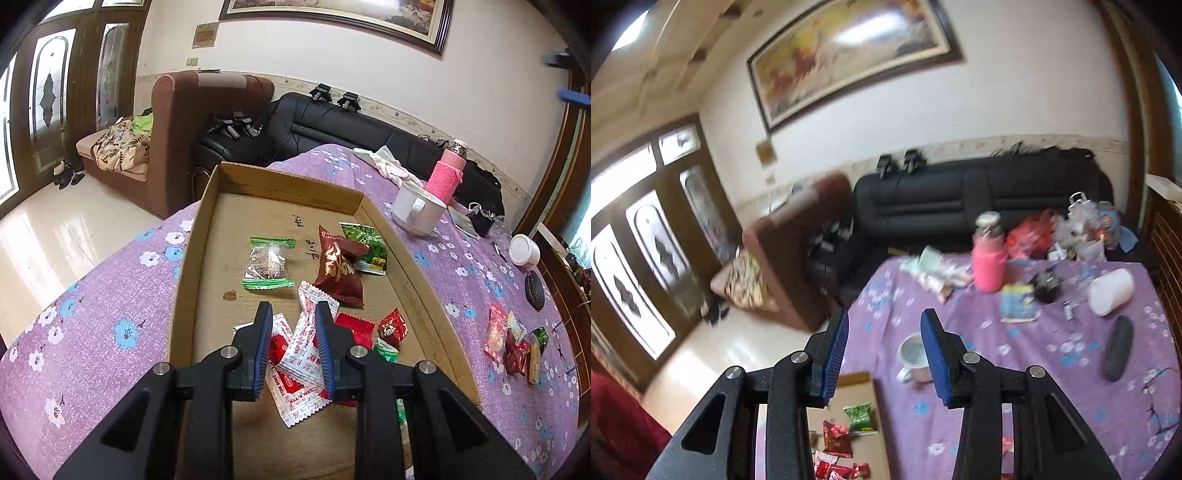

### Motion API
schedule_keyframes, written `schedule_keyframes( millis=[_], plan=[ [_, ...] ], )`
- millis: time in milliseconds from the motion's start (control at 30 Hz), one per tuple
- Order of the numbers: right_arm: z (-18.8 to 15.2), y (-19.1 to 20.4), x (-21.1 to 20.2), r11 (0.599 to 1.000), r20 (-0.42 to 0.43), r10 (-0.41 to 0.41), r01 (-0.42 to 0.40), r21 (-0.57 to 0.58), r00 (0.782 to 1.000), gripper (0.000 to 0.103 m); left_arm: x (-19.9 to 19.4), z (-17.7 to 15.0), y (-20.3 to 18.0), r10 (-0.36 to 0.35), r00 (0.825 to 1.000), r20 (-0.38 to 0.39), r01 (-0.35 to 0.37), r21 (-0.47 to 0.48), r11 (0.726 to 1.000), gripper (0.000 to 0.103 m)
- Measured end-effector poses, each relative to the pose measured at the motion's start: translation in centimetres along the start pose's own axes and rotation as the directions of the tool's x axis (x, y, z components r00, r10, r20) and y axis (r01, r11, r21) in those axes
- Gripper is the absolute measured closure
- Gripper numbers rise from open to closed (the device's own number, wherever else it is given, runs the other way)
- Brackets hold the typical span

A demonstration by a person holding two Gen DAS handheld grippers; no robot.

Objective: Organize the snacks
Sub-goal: 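Open both grippers to drop the snacks into the cardboard box, then withdraw both grippers from the box back over the snack pile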

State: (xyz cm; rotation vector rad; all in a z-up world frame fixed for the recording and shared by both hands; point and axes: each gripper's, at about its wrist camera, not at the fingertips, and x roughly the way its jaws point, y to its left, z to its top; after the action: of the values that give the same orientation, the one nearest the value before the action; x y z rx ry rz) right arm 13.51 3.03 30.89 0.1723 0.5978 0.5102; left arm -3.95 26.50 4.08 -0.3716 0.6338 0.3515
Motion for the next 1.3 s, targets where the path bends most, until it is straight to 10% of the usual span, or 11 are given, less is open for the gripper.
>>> schedule_keyframes(
  millis=[400,633,1000,1167,1300],
  plan=[
    [-15.6,-11.3,0.7,0.995,-0.22,-0.092,0.082,-0.05,0.971,0.044,-1.9,0.0,-1.6,0.018,0.996,0.087,-0.024,0.069,0.997,0.08],
    [-21.0,-17.6,4.9,0.991,-0.338,0.01,0.035,0.126,0.941,0.044,-4.3,0.6,-6.7,-0.107,0.994,0.016,0.101,0.203,0.974,0.078],
    [-23.5,-17.7,6.7,0.962,-0.4,0.255,-0.189,0.195,0.88,0.044,-3.4,-2.5,-16.5,-0.277,0.941,-0.193,0.328,0.331,0.885,0.059],
    [-21.7,-20.6,3.8,0.98,-0.315,0.103,-0.042,0.193,0.943,0.044,-1.4,-3.7,-20.2,-0.264,0.922,-0.284,0.36,0.371,0.856,0.045],
    [-21.6,-24.3,3.2,0.95,-0.361,-0.038,0.145,0.275,0.932,0.044,0.6,-4.8,-22.6,-0.232,0.915,-0.331,0.36,0.405,0.84,0.041]
  ],
)
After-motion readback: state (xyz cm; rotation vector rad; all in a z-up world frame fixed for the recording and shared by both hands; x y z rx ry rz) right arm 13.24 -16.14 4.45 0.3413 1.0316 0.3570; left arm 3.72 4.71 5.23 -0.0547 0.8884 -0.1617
